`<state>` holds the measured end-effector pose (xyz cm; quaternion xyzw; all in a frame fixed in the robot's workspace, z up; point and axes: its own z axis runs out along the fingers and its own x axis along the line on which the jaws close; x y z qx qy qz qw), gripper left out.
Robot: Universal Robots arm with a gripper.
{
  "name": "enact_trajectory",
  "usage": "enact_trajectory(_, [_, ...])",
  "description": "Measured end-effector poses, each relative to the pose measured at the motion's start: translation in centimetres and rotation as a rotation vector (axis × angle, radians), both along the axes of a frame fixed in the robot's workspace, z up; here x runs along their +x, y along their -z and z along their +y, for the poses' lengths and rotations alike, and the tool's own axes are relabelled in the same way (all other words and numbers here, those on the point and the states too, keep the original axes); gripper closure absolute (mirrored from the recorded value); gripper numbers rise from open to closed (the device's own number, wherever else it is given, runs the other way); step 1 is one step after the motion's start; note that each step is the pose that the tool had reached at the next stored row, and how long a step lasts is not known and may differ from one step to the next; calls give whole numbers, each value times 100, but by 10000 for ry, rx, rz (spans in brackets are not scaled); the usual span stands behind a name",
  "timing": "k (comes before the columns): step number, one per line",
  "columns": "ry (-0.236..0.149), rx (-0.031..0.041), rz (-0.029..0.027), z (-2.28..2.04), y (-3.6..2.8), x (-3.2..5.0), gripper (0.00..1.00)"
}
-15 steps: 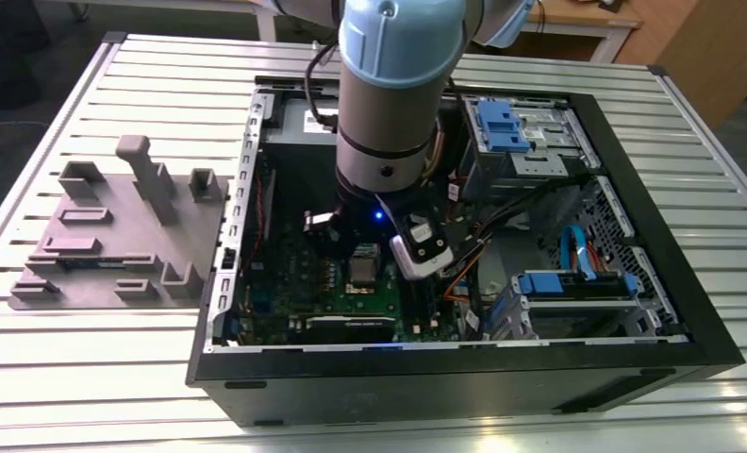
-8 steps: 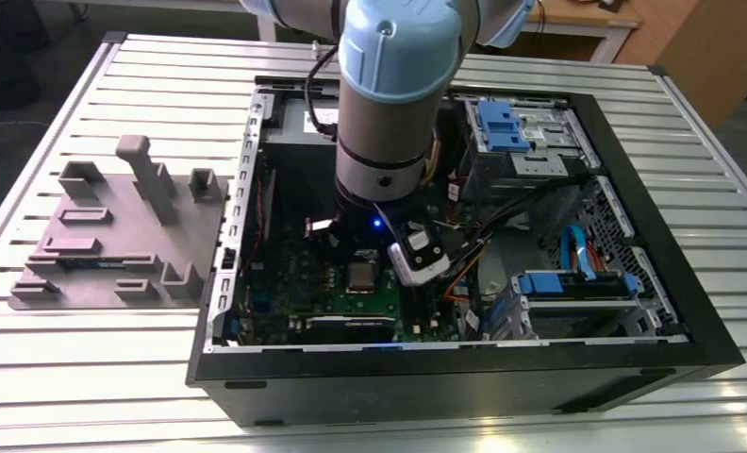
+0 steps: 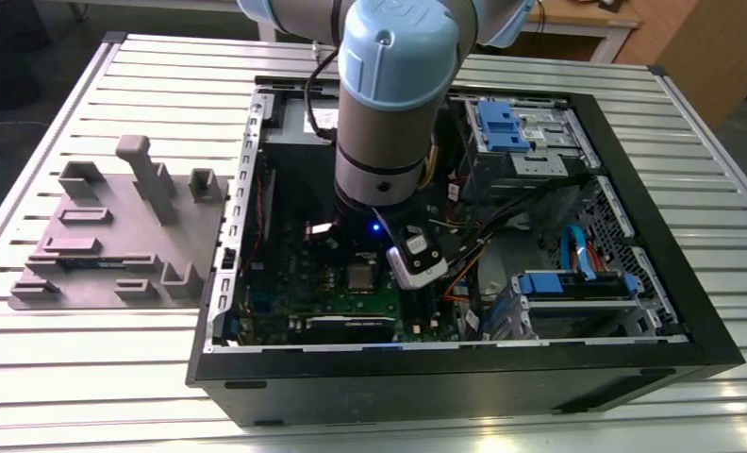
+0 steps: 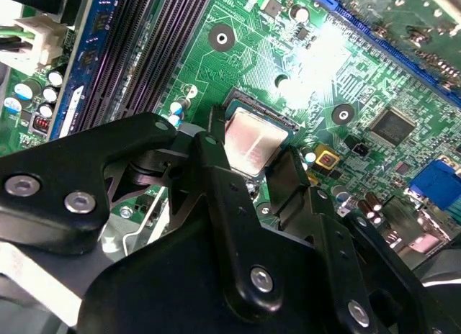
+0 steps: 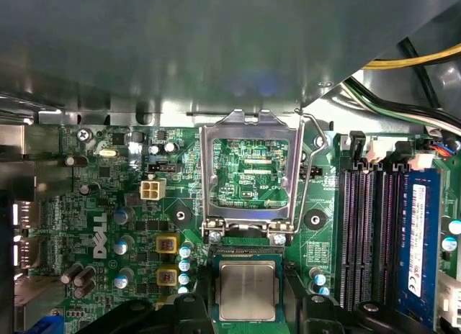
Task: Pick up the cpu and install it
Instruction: 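Place the cpu into insertion slot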
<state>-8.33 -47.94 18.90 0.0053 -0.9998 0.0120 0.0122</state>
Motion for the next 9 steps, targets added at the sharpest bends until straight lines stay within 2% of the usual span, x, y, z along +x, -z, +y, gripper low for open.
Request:
enact_trajectory(6, [0, 4, 6, 0, 2, 0, 52])
enact_trajectory(7, [1, 4, 8, 0, 2, 0, 46])
enact_trajectory(9, [0, 3, 11, 0, 1, 0, 46])
